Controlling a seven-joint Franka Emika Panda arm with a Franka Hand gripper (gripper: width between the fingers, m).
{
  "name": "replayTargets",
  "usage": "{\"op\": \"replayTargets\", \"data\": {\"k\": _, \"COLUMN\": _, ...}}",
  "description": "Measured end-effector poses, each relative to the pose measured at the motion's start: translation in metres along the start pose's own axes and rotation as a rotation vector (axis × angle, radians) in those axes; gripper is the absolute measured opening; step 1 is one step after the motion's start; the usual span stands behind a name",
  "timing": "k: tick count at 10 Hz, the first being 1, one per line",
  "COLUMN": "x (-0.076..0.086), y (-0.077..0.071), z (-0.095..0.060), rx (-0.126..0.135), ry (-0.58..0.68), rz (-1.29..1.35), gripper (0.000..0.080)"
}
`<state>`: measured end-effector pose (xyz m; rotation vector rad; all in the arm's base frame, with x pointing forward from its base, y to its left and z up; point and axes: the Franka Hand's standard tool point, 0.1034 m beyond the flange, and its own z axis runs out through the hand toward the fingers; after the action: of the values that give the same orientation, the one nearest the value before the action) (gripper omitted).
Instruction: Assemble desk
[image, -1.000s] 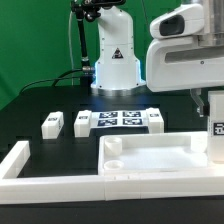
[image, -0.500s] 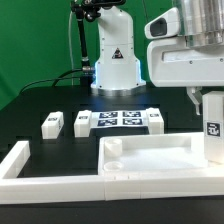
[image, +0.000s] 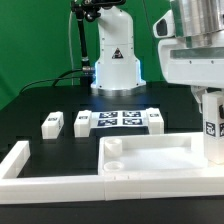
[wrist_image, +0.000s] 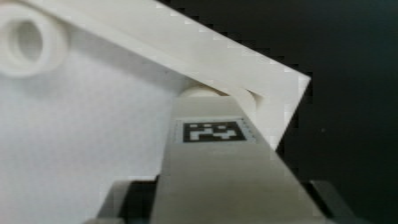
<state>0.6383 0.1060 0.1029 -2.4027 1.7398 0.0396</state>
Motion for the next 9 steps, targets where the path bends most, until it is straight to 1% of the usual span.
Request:
{"op": "replayTargets", "data": {"k": 2, "x": -0.005, "y": -0.001, "z": 0.001, "rx": 0.023, "ry": -0.018, "rz": 0.250, "gripper": 0.0291}}
{"op": "replayTargets", "data": {"k": 5, "x": -0.006, "y": -0.001, "z": 0.002, "rx": 0.023, "ry": -0.025, "rz": 0.209, "gripper": 0.0291}}
{"op": "replayTargets", "data": {"k": 6, "x": -0.007, "y": -0.001, "z": 0.002, "rx": 0.023, "ry": -0.023, "rz": 0.191, "gripper": 0.0506}}
{"op": "replayTargets", "data": {"k": 7, "x": -0.007, "y": -0.001, "z": 0.001, "rx": 0.021, "ry": -0.022, "rz": 0.038, "gripper": 0.0506}}
{"op": "replayTargets", "data": {"k": 8, "x": -0.008, "y": -0.002, "z": -0.001, "rx": 0.002, "ry": -0.026, "rz": -0.141, "gripper": 0.0620}}
{"op": "replayTargets", "data": {"k": 9, "x": -0.016, "y": -0.004, "z": 0.001, "rx": -0.031, "ry": -0.022, "rz": -0.303, "gripper": 0.0640}}
